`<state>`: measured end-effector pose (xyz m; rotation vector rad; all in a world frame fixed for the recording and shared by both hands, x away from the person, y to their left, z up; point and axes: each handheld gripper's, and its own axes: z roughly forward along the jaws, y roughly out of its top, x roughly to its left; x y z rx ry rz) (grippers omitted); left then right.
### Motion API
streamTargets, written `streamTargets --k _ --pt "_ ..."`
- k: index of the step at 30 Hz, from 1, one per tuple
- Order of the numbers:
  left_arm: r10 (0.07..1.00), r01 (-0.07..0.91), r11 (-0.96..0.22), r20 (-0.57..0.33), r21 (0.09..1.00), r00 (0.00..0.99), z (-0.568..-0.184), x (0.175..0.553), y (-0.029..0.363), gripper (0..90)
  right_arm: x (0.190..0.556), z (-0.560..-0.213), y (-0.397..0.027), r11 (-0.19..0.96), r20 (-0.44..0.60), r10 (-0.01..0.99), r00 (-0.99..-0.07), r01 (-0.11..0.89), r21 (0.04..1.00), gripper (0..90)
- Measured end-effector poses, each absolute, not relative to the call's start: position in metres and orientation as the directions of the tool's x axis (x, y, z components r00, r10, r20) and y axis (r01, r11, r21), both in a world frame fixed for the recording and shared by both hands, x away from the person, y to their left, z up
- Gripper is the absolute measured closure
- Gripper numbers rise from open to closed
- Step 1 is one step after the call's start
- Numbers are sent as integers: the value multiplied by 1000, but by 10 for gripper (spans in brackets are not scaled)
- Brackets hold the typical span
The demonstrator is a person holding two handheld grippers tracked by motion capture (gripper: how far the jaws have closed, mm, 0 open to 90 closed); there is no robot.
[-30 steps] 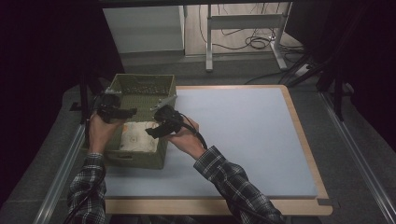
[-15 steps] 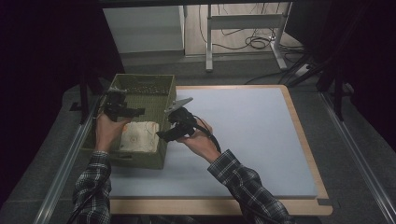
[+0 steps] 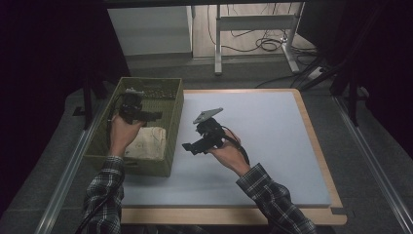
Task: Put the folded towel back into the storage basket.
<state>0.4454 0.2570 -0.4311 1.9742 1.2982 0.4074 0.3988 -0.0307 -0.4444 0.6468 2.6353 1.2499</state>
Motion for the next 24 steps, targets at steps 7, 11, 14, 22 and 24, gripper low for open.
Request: streamTargets --k 7,11,14,22,24 --pt "879 642 -260 -99 722 467 -428 447 240 27 402 -457 -57 556 57 470 -881 345 756 65" --pt "874 633 -282 -79 721 479 -427 448 229 23 401 -463 -73 564 44 485 -873 351 748 54" --pt "869 627 -291 -75 723 489 -426 449 221 23 400 -469 -87 562 37 500 -865 357 746 54" --pt "847 610 -327 -62 722 527 -423 449 197 22 398 -483 -124 557 40 539 -841 392 733 54" --pt "840 605 -334 -62 723 539 -422 449 192 21 396 -486 -133 558 36 550 -834 399 728 53"
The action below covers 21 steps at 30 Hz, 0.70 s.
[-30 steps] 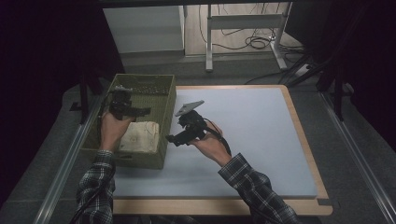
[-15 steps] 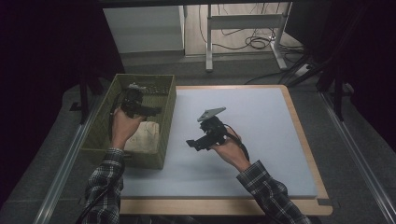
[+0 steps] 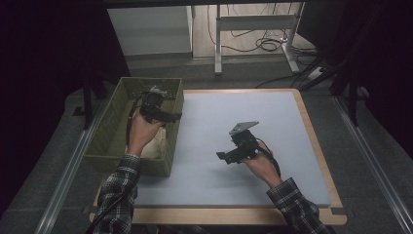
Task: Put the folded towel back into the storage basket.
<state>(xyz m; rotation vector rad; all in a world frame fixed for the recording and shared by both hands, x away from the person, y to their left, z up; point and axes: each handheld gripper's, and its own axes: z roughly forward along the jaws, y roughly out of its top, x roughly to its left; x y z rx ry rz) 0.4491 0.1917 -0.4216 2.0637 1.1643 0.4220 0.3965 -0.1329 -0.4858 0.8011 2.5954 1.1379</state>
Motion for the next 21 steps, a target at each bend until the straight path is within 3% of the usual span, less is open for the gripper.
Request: streamTargets --k 21 --pt "785 566 -413 -35 714 618 -415 445 120 15 378 -500 -235 501 37 664 -747 482 719 54"
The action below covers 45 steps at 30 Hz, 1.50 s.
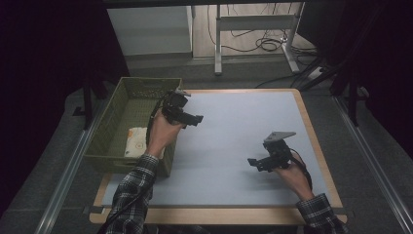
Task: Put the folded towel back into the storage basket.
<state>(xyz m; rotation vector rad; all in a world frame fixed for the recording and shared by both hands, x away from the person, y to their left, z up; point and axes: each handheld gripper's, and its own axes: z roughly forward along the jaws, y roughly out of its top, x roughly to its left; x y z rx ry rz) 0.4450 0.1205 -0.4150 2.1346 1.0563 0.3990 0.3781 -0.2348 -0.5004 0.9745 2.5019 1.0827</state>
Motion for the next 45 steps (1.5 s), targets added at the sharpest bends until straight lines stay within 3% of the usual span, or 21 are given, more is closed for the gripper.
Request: streamTargets --k 11,22,39,45 --pt "720 507 -464 -25 726 693 -427 427 73 8 367 -507 -264 466 46 701 -711 507 725 54" --pt "668 481 -474 -55 737 742 -469 396 43 3 352 -521 -279 474 20 719 -694 512 716 53" --pt "692 524 -528 -19 669 722 -538 344 61 3 337 -530 -282 508 -35 722 -691 495 705 53" --pt "706 530 -493 -39 690 707 -545 341 67 10 336 -531 -281 512 -43 722 -690 492 704 51"
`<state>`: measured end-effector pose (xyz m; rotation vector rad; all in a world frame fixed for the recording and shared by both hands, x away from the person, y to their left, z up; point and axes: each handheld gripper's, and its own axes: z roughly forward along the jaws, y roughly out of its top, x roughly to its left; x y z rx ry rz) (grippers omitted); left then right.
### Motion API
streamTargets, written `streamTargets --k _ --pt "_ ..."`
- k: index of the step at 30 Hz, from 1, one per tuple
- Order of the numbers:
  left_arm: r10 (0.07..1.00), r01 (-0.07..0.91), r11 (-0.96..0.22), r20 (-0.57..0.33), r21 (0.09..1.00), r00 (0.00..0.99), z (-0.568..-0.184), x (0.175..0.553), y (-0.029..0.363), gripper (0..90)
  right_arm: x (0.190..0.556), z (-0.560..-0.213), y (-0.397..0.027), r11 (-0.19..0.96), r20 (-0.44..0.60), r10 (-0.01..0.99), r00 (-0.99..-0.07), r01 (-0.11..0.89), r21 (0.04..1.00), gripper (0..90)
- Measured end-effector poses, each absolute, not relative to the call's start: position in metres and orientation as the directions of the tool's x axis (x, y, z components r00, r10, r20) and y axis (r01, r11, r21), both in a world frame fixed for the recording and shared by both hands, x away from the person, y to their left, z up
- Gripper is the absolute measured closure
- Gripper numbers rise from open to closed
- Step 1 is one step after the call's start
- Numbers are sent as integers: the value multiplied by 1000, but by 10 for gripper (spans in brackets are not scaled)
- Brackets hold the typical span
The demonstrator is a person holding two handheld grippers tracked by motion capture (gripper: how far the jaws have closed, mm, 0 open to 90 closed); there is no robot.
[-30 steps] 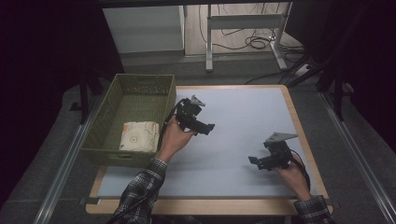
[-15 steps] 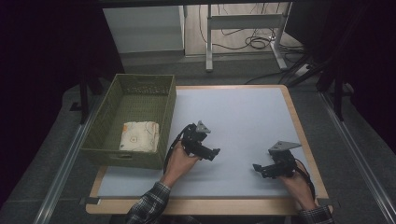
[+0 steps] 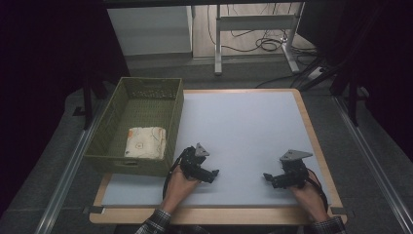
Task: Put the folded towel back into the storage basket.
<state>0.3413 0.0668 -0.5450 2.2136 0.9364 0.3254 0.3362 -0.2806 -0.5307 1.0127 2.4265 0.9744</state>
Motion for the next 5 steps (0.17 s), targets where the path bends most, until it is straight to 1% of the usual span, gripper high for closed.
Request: streamTargets --k 5 --pt "707 526 -489 -36 696 706 -546 341 67 11 336 -531 -281 513 -46 723 -690 490 705 51"
